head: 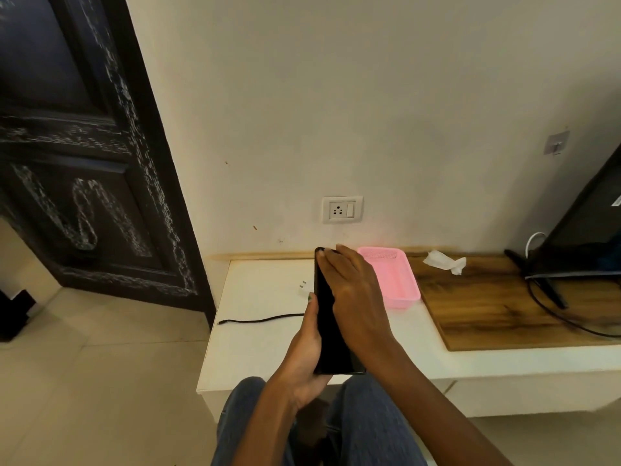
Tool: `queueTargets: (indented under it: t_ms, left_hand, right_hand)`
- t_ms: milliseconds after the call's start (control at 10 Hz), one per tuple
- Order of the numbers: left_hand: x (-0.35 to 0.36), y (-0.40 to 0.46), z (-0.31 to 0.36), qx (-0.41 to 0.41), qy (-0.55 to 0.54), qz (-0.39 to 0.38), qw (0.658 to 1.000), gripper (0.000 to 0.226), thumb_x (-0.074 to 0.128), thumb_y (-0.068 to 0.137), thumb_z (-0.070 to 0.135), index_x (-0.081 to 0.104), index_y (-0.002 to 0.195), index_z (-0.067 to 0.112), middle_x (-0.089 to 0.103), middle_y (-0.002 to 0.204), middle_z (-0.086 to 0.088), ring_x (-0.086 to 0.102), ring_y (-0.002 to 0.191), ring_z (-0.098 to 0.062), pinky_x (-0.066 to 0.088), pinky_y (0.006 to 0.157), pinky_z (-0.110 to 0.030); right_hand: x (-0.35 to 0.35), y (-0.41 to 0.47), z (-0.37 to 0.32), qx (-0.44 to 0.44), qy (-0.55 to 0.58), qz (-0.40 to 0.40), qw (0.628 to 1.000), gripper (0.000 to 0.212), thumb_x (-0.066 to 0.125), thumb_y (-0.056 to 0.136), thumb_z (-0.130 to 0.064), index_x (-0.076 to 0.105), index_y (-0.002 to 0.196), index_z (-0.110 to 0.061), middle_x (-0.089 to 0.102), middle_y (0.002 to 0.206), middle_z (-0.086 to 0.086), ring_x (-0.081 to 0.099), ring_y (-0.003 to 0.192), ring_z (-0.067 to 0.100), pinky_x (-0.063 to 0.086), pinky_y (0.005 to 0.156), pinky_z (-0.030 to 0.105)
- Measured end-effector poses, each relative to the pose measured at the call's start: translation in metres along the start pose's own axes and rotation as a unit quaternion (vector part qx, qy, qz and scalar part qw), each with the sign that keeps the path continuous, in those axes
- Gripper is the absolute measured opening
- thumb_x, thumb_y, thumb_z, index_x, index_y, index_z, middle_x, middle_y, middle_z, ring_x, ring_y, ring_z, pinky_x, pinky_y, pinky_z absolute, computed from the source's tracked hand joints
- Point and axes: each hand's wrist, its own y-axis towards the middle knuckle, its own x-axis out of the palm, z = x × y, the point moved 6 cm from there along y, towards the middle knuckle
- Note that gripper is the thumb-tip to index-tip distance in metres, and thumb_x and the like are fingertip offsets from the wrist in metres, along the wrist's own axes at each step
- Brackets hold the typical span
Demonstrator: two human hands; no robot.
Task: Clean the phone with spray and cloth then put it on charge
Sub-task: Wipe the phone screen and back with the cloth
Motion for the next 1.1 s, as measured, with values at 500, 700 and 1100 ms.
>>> queueTargets:
  t_ms: [500,700,1100]
  left_hand:
    - [-0.006,0.002,0.003,0.020,-0.080,-0.015,0.996,0.046,0.046,0.078,0.060,0.076,0.099,0.032,0.071,0.114,-0.001,0.068,0.104,-0.015,0.058,0.077,-0.029]
    - [-0.006,0.005,0.000,0.012,-0.091,-0.008,0.996,0.051,0.042,0.085,0.058,0.068,0.116,0.027,0.068,0.122,-0.002,0.064,0.111,-0.018,0.054,0.087,-0.032]
    - [-0.027,0.012,0.002,0.023,-0.102,0.017,0.994,0.060,0.038,0.080,0.067,0.078,0.094,0.024,0.070,0.117,-0.007,0.065,0.110,-0.022,0.047,0.097,-0.036]
  right_hand:
    - [0.064,-0.031,-0.016,0.016,-0.522,-0.133,0.842,0.061,0.055,0.083,-0.019,0.038,0.135,0.008,0.041,0.139,0.029,0.030,0.131,0.046,0.021,0.109,0.051]
    - [0.110,-0.049,-0.024,-0.167,-0.896,-0.271,0.309,0.065,0.051,0.088,-0.035,0.036,0.137,0.005,0.038,0.138,0.034,0.023,0.129,0.054,0.005,0.109,0.057]
    - [0.112,-0.064,-0.027,-0.343,-0.850,-0.371,0.147,0.053,0.043,0.094,-0.040,0.041,0.139,-0.014,0.032,0.147,0.021,0.015,0.137,0.044,0.008,0.100,0.064]
